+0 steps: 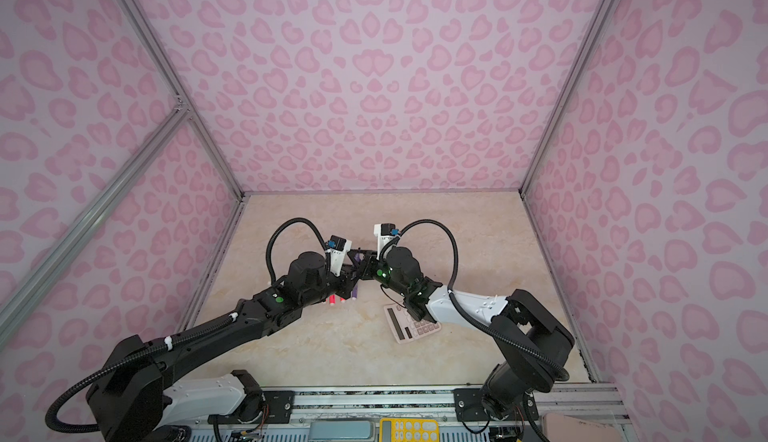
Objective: Insert the pens into the pen caps
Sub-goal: 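Open the right gripper and move it toward the calculator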
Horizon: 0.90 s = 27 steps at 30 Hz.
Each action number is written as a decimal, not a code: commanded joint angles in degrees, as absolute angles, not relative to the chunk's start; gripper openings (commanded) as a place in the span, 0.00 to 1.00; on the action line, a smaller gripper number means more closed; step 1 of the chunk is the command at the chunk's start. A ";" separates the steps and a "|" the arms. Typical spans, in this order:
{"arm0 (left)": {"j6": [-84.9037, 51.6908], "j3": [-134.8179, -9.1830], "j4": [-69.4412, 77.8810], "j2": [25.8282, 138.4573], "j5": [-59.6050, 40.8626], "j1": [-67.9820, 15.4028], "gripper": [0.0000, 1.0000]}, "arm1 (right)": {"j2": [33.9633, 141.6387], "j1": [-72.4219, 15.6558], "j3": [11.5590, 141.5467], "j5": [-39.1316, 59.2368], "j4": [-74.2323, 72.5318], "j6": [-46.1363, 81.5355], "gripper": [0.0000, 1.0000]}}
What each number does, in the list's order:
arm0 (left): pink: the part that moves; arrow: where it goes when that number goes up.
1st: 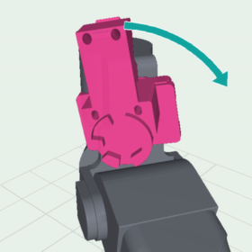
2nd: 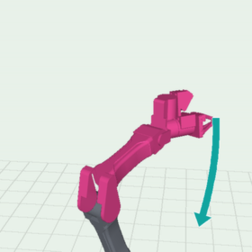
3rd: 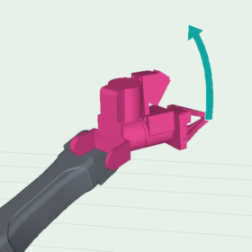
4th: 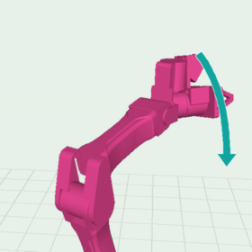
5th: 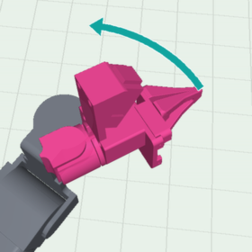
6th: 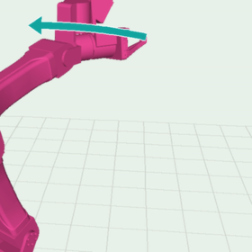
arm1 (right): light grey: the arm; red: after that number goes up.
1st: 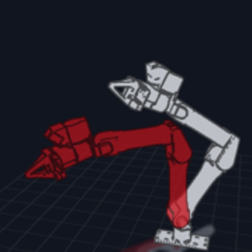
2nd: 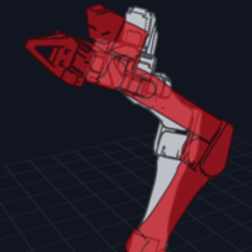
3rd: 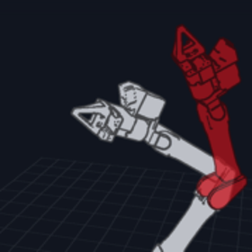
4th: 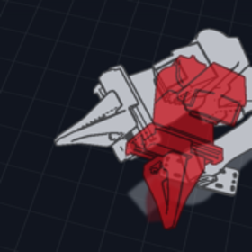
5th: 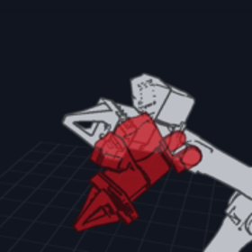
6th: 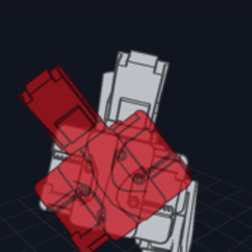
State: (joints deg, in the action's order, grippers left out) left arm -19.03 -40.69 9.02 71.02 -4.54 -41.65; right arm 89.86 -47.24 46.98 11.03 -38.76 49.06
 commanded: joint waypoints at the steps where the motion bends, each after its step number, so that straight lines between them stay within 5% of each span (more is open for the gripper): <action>1: -18.91 -40.56 12.71 69.93 -4.46 -41.72 0.10 | 90.90 -47.57 47.35 12.37 -38.76 48.66 0.00; 3: -18.98 -40.40 12.59 69.63 -4.16 -41.74 0.03 | 91.38 -47.60 47.72 13.03 -38.99 48.78 0.00; 7: -19.78 -40.16 12.29 69.17 -1.25 -41.77 0.03 | 90.03 -47.17 48.01 11.76 -36.23 47.17 0.43; 12: -23.79 -41.04 7.36 70.27 10.94 -41.66 0.03 | 85.66 -42.56 44.31 8.33 -34.37 46.45 0.61; 18: -30.01 -43.15 0.66 73.54 19.19 -40.32 0.03 | 78.64 -36.32 42.70 -0.48 -22.19 46.20 0.63; 27: -33.04 -45.90 -3.71 77.11 15.47 -40.34 0.03 | 78.61 -34.02 53.31 -20.38 14.54 59.23 0.65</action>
